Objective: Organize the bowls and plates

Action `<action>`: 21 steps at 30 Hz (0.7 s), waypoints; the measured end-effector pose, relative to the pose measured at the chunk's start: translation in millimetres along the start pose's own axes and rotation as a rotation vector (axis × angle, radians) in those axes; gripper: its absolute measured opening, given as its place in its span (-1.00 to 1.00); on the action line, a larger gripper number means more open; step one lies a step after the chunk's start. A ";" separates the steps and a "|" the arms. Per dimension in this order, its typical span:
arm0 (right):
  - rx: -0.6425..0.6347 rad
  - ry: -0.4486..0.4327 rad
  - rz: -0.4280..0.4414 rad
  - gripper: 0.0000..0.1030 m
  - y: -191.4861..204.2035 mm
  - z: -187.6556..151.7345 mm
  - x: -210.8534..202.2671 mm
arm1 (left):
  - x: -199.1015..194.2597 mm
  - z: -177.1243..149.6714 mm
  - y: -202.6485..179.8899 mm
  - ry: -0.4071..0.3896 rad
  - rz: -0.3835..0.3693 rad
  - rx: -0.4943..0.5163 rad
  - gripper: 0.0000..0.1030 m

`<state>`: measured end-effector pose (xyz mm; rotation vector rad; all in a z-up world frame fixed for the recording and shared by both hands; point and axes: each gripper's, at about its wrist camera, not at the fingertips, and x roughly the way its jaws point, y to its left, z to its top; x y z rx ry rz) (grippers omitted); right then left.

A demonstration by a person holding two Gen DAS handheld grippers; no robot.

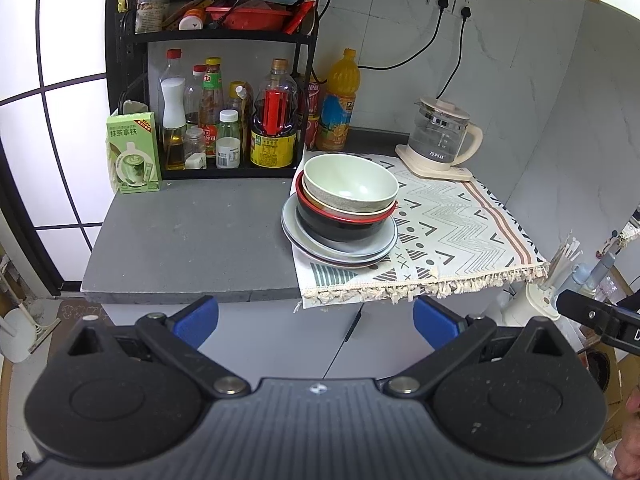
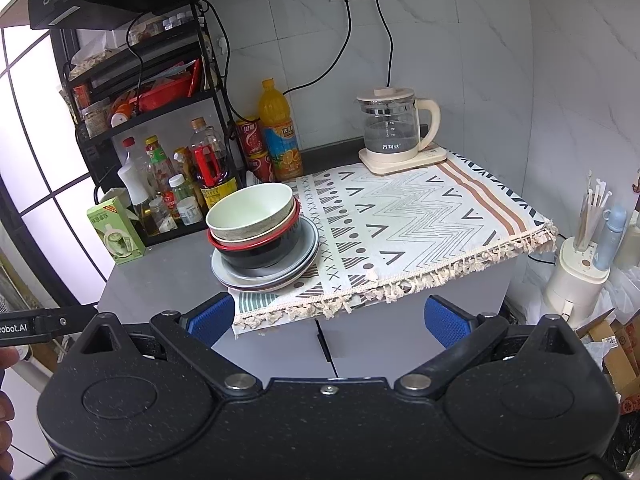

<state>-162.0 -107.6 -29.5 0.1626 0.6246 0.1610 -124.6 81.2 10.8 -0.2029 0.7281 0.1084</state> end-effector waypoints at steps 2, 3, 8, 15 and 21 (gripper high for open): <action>0.000 -0.002 -0.001 0.97 0.0 -0.1 0.1 | 0.4 0.6 -0.9 -0.001 -0.001 0.002 0.99; 0.001 -0.002 -0.003 0.97 -0.1 -0.2 0.3 | 0.8 0.9 -1.2 -0.001 -0.002 0.002 0.99; 0.000 -0.004 -0.007 0.97 -0.5 0.3 0.4 | 3.0 0.6 -3.1 0.005 -0.005 0.000 0.99; -0.001 0.005 -0.002 0.97 -1.6 -0.8 2.7 | 3.4 0.7 -6.3 -0.003 0.005 0.011 0.99; -0.001 0.009 0.002 0.97 -2.8 -1.0 4.9 | 5.7 1.8 -7.1 0.001 0.005 0.011 0.99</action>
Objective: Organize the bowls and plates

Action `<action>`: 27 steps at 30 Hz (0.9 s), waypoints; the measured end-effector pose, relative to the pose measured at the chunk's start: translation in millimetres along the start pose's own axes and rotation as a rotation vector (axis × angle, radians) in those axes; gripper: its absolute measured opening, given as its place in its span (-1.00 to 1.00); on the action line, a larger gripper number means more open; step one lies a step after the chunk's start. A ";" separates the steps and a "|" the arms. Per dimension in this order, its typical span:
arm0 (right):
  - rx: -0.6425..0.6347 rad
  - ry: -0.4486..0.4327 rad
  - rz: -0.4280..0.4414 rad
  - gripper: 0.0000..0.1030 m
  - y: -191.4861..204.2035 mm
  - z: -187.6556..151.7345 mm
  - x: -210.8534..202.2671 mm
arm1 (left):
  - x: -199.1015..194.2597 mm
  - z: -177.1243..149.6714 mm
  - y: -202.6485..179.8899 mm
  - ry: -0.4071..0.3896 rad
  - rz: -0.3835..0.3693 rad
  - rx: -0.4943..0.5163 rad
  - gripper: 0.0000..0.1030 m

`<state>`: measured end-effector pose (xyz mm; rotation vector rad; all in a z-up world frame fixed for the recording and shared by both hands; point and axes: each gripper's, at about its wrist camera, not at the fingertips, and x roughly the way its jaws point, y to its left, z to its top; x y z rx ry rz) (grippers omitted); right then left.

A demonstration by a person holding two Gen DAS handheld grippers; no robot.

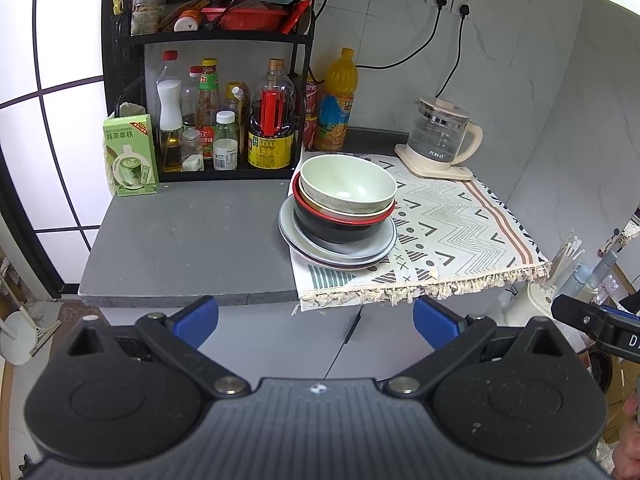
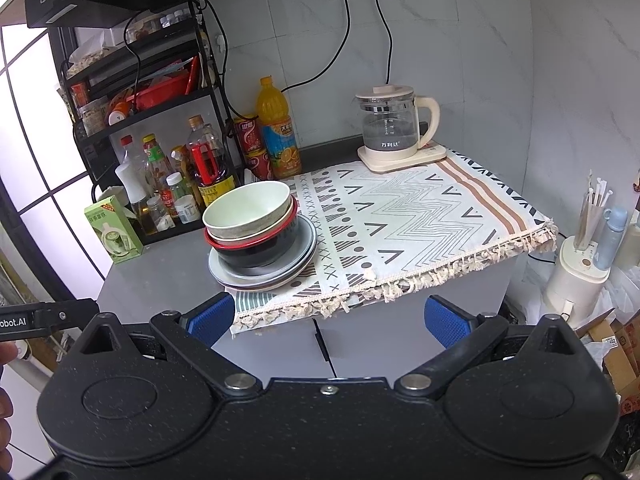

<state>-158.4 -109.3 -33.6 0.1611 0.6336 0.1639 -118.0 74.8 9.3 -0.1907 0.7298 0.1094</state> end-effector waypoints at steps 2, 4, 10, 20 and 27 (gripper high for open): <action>0.002 0.005 0.001 0.97 -1.4 0.3 1.7 | 0.9 0.1 -0.4 0.002 -0.001 -0.003 0.99; 0.003 0.006 -0.001 0.97 -2.3 0.3 2.9 | 2.4 0.0 -1.7 0.004 0.000 -0.001 0.99; -0.014 0.005 -0.002 0.98 -2.3 1.8 4.0 | 5.3 1.4 -5.2 0.007 -0.005 -0.007 0.99; -0.027 0.010 -0.003 0.99 -4.8 4.2 7.5 | 10.4 3.5 -9.1 0.015 0.000 -0.004 0.99; -0.027 0.016 -0.005 0.99 -7.3 3.5 9.7 | 12.8 3.3 -12.4 0.018 0.000 -0.006 0.99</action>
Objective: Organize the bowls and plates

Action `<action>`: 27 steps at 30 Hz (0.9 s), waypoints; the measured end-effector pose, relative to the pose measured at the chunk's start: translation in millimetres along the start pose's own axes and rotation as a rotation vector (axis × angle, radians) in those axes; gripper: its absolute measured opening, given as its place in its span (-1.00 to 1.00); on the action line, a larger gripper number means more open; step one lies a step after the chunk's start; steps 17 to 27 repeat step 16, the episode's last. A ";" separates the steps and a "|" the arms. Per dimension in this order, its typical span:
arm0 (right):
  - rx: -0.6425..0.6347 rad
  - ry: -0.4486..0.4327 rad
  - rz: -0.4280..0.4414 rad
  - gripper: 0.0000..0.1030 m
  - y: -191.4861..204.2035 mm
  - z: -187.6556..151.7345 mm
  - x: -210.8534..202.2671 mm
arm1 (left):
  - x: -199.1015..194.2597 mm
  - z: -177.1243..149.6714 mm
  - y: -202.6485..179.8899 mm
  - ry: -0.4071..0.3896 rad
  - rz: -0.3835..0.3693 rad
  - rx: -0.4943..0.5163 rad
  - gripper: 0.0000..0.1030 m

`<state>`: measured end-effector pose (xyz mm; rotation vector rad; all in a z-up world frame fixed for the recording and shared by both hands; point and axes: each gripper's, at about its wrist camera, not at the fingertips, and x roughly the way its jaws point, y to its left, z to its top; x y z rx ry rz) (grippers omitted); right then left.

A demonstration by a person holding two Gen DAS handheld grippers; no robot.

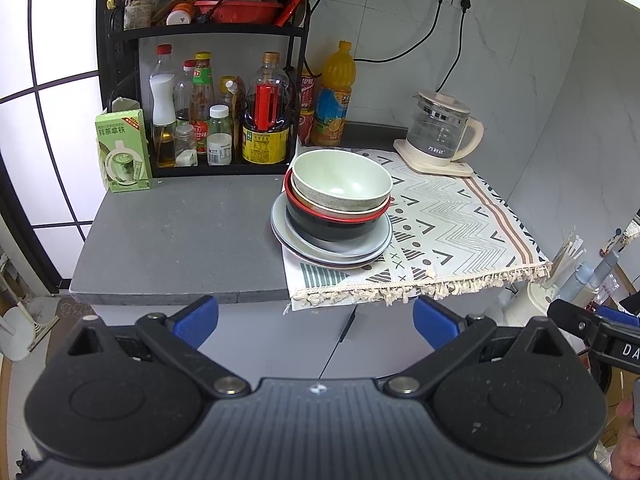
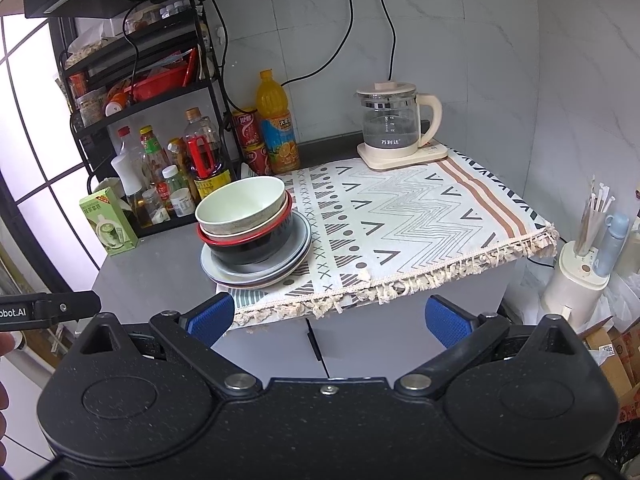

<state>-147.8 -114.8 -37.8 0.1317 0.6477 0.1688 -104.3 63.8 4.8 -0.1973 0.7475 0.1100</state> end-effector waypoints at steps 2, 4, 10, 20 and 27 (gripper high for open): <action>-0.007 -0.002 -0.011 0.99 -0.5 -0.3 0.6 | 0.9 0.3 -2.2 0.001 0.001 0.005 0.99; -0.006 -0.001 -0.011 0.99 -2.4 0.1 1.1 | 1.1 0.0 -3.6 0.002 0.003 0.005 0.99; -0.003 -0.005 -0.013 0.99 -6.1 0.6 -1.9 | -0.2 0.6 -7.8 0.007 -0.002 -0.003 0.99; 0.005 -0.011 -0.018 0.99 -11.1 1.4 -3.5 | 1.9 0.5 -10.5 0.011 -0.006 -0.006 0.99; 0.005 -0.011 -0.018 0.99 -11.1 1.4 -3.5 | 1.9 0.5 -10.5 0.011 -0.006 -0.006 0.99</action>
